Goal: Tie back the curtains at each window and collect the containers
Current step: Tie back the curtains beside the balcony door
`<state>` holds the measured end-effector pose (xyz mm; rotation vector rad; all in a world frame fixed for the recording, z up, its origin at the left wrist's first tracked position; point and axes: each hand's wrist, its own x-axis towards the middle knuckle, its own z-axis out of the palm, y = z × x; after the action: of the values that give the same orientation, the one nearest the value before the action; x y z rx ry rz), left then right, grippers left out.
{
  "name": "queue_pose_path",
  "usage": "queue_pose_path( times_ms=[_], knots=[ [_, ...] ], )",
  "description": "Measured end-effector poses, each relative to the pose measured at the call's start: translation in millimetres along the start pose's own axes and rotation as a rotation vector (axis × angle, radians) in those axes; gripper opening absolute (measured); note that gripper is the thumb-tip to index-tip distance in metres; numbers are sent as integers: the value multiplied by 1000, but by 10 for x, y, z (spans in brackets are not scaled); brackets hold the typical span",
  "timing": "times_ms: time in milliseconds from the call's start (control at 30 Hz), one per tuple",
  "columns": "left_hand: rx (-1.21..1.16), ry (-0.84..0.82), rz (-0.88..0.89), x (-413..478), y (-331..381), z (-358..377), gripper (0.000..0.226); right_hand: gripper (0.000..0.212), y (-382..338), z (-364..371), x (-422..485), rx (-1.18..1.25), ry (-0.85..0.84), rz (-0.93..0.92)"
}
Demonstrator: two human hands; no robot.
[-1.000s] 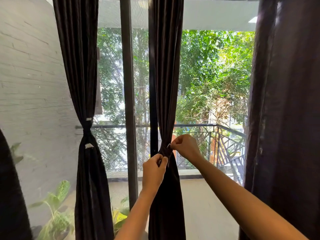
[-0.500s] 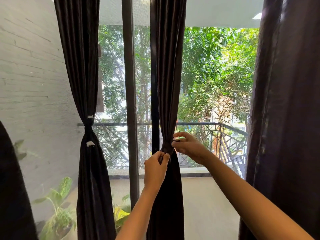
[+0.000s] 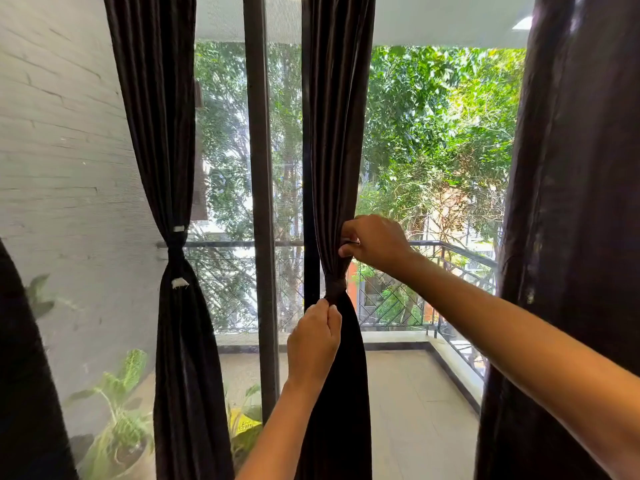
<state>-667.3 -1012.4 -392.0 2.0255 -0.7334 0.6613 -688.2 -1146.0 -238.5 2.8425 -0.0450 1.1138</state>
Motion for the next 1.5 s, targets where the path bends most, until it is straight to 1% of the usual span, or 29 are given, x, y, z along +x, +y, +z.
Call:
queue_pose_path(
  times_ms=[100,233,367,500,633,767,933,1000,1033,1133,1233,1333,1500],
  knots=[
    [53,22,25,-60,37,38,27,24,12,-17,79,-36,-19,13],
    [109,-2,71,-135,-16,82,23,15,71,105,56,135,-71,108],
    [95,-14,72,-254,-73,182,22,5,114,227,14,189,-103,125],
    [93,-34,101,-255,-71,289,21,4,213,257,14,186,-114,134],
    [100,-29,102,-176,-26,350,22,7,289,273,1,174,-82,116],
    [114,-43,61,-64,-26,410,24,15,317,345,-61,89,-47,107],
    [96,-54,23,89,16,535,23,14,410,609,-241,274,-60,169],
    [59,-8,-13,126,19,572,19,15,496,696,-300,300,-69,198],
    [19,31,-48,137,35,594,20,16,552,726,-317,298,-76,213],
    [-66,103,-118,208,121,712,37,16,738,784,-312,291,-70,219],
    [-103,85,-77,359,256,903,42,17,971,767,-303,291,-80,214],
    [-123,51,0,511,453,1092,38,17,1263,684,-340,268,-108,225],
    [-155,-31,115,843,825,1425,36,19,1848,469,-444,157,-118,272]
  ],
)
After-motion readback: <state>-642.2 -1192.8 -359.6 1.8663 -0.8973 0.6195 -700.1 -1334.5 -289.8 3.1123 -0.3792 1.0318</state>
